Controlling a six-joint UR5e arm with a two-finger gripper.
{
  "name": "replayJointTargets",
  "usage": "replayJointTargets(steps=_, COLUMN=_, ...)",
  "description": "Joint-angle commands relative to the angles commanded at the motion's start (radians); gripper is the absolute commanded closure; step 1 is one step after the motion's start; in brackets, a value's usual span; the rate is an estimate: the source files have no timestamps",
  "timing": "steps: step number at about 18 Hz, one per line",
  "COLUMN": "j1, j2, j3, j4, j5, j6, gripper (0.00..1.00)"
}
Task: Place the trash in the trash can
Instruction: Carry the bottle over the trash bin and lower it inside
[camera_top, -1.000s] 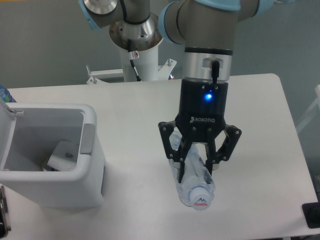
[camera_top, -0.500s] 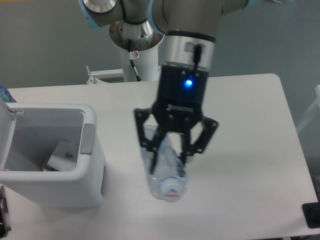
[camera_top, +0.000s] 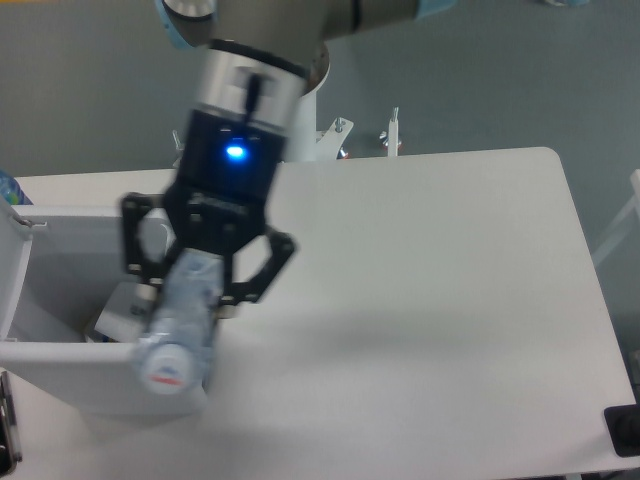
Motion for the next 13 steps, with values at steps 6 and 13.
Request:
replayJointTargets(steps=6, j1=-0.081, j2=0.002, j3=-0.057, j4=0.002, j5=0.0, j6=0.008, gripper=0.28)
replayJointTargets(steps=13, j1=-0.075, j2=0.006, j3=-0.051, j4=0.002, j5=0.0, j6=0.025, gripper=0.0)
